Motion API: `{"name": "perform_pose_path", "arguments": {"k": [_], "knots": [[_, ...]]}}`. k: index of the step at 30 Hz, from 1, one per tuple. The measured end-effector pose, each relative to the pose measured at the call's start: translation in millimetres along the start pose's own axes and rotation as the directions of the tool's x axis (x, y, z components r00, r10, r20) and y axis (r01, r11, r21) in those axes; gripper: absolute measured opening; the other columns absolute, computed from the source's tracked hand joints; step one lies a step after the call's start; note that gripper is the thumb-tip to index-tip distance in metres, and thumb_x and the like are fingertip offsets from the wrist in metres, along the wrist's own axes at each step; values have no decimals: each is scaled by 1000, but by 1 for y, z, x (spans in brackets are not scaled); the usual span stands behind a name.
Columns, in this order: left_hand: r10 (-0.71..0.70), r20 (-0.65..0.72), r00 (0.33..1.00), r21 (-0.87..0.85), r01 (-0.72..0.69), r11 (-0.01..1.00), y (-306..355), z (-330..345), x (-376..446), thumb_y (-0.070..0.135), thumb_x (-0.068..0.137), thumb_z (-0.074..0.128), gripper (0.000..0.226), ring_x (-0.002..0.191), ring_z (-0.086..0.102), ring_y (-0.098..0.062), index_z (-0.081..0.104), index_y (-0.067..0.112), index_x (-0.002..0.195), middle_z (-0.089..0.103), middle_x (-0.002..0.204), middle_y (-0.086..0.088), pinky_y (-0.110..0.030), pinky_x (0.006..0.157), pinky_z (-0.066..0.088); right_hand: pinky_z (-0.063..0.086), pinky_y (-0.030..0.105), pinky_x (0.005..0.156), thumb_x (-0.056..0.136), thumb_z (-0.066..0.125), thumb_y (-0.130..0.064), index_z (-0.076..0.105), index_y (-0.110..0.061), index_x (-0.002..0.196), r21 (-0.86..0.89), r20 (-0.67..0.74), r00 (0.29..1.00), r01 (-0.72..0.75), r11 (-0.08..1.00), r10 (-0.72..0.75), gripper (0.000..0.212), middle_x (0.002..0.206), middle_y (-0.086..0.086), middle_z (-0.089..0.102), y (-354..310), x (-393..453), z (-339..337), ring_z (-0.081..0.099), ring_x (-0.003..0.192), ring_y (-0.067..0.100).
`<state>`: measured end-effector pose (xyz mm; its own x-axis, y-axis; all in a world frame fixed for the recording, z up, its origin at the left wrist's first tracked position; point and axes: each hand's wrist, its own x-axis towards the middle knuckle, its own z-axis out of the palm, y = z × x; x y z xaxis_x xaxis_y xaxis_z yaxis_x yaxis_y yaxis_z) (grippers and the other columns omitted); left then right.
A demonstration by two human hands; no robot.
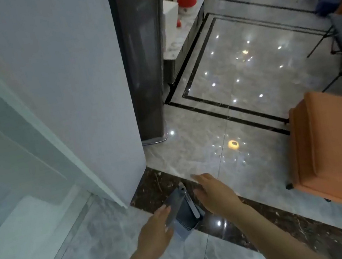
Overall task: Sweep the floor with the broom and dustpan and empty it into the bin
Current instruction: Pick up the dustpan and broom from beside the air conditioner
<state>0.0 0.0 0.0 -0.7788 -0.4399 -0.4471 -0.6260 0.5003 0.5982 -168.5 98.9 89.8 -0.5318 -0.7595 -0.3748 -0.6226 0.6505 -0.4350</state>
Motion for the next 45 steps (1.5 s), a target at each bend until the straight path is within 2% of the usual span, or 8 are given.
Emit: {"name": "perform_pose_path", "arguments": {"k": [10, 17, 21, 27, 32, 38, 42, 45], "knots": [[-160, -161, 974, -106, 144, 984, 7, 42, 47, 25, 95, 45, 43, 121, 50, -13, 38, 23, 138, 46, 140, 5, -33, 100, 45, 46, 23, 80, 98, 43, -35, 42, -27, 142, -7, 82, 992, 96, 995, -95, 45, 138, -7, 45, 31, 57, 56, 56, 112, 12], [-189, -210, 959, -72, 177, 982, 12, 44, 55, 20, 94, 49, 43, 115, 54, -13, 42, 22, 136, 49, 136, 6, -27, 92, 46, 47, 26, 61, 94, 52, -28, 66, -12, 111, -10, 2, 987, 159, 987, -159, 27, 108, 5, 64, 33, 77, 51, 64, 87, 22], [-225, -218, 950, -29, 224, 974, 22, 42, 63, 27, 95, 47, 42, 110, 57, -12, 42, 22, 136, 51, 134, 5, -24, 86, 47, 27, 16, 48, 95, 45, -18, 61, -5, 100, -54, -12, 999, 48, 997, -49, 21, 91, 4, 50, 45, 86, 26, 46, 72, 19], [-306, -181, 935, 82, 324, 942, 40, 47, 87, 41, 95, 39, 33, 94, 61, -14, 50, 19, 118, 61, 110, 1, -24, 70, 44, 45, 30, 65, 92, 51, -5, 54, -9, 86, -222, 59, 976, -193, 956, 211, 8, 85, 7, 46, 82, 100, -19, 49, 75, 22], [-306, -152, 940, 173, 330, 928, 44, 55, 113, 43, 95, 41, 33, 95, 63, -18, 57, 18, 109, 66, 105, -1, -27, 72, 45, 41, 24, 68, 89, 58, -2, 60, -3, 111, -344, 172, 933, -243, 907, 315, 22, 66, 1, 30, 106, 109, -35, 53, 81, 22], [-281, -197, 940, 197, 318, 927, 37, 58, 125, 39, 92, 46, 29, 76, 62, -22, 61, 13, 95, 70, 91, -6, -29, 67, 47, 46, 26, 58, 94, 48, -3, 53, -1, 124, -376, 429, 796, -274, 885, 428, 31, 70, 4, 38, 127, 112, -13, 53, 83, 23], [-249, -258, 933, 193, 302, 933, 35, 62, 124, 37, 91, 48, 27, 63, 53, -18, 62, 13, 88, 68, 76, -4, -24, 54, 37, 53, 31, 80, 98, 41, -5, 46, 3, 133, -356, 584, 653, -327, 875, 482, 36, 104, 13, 60, 139, 105, 0, 61, 110, 28], [-244, -269, 932, 222, 307, 926, 33, 62, 123, 39, 92, 45, 29, 60, 52, -18, 61, 15, 88, 67, 73, -3, -23, 49, 33, 55, 28, 73, 97, 41, -6, 31, -1, 144, -259, 640, 569, -474, 842, 517, 48, 95, 14, 58, 155, 104, 21, 63, 83, 24]]}}
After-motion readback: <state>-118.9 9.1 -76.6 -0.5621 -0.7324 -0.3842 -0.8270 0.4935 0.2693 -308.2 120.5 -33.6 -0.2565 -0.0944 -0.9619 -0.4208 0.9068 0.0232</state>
